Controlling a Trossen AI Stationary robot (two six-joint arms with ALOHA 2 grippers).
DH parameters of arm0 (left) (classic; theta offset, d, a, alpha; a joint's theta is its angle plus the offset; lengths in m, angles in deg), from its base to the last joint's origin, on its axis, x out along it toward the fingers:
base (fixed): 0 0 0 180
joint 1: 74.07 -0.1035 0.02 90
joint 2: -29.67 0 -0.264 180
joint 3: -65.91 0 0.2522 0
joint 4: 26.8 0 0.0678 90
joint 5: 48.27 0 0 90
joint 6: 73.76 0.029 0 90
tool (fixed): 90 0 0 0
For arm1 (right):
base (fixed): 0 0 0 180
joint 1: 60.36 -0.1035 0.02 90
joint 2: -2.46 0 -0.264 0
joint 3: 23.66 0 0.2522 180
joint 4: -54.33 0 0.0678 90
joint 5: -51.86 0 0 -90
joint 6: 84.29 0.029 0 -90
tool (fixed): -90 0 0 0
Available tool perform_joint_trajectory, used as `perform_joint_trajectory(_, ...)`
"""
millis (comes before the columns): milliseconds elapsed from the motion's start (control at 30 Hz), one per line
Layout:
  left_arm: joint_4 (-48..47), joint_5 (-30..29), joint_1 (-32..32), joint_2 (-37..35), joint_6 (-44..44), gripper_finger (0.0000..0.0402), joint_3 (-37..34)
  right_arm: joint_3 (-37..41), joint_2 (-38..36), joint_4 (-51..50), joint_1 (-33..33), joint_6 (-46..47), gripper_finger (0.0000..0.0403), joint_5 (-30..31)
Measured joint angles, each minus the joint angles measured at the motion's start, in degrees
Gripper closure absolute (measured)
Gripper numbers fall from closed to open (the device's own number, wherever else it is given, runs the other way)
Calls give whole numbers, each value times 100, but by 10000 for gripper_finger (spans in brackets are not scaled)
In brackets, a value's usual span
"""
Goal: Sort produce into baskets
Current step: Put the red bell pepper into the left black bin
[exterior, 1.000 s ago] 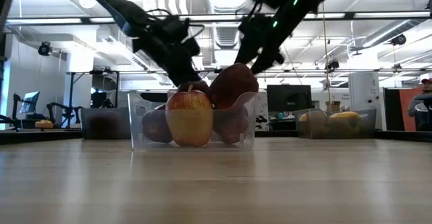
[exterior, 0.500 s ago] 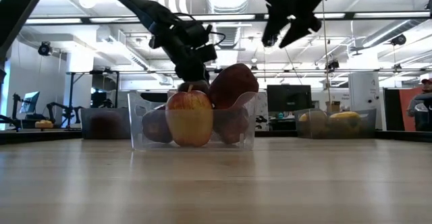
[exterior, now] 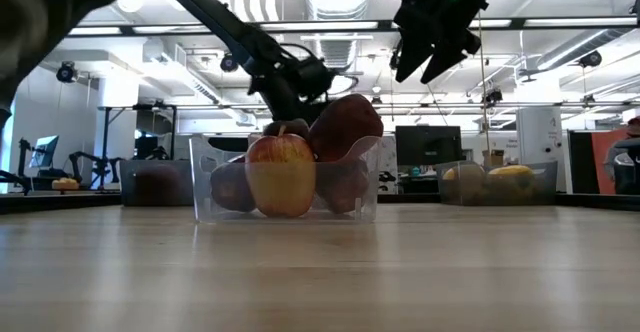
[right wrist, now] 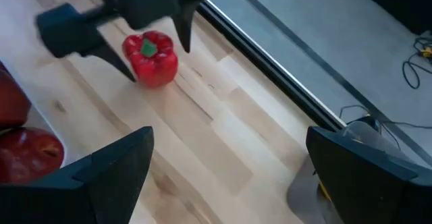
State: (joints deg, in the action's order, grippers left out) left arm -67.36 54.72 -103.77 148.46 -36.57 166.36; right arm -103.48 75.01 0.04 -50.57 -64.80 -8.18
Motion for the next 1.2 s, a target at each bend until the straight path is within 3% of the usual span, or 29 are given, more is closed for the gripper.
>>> perform_joint_trajectory(200,-460,23,29,435,-160,45,442,0,-2,-7,-3,9,24,-38)
perform_joint_trajectory(433,-437,-34,3,433,-800,156,470,0,-9,-3,-3,47,24,-38)
perform_joint_trajectory(533,-565,-64,-76,242,-1037,160,468,0,-9,-3,-3,98,24,-42)
perform_joint_trajectory(733,-939,-599,-296,-615,-1642,160,307,0,-3,2,-1,477,24,-459)
perform_joint_trajectory(933,-1264,-2023,-653,-1926,-1954,160,-252,40,44,17,-3,329,23,-796)
perform_joint_trajectory(1200,-973,-2581,-1523,-3492,-3212,160,-2342,66,44,-264,-401,1046,23,-803)
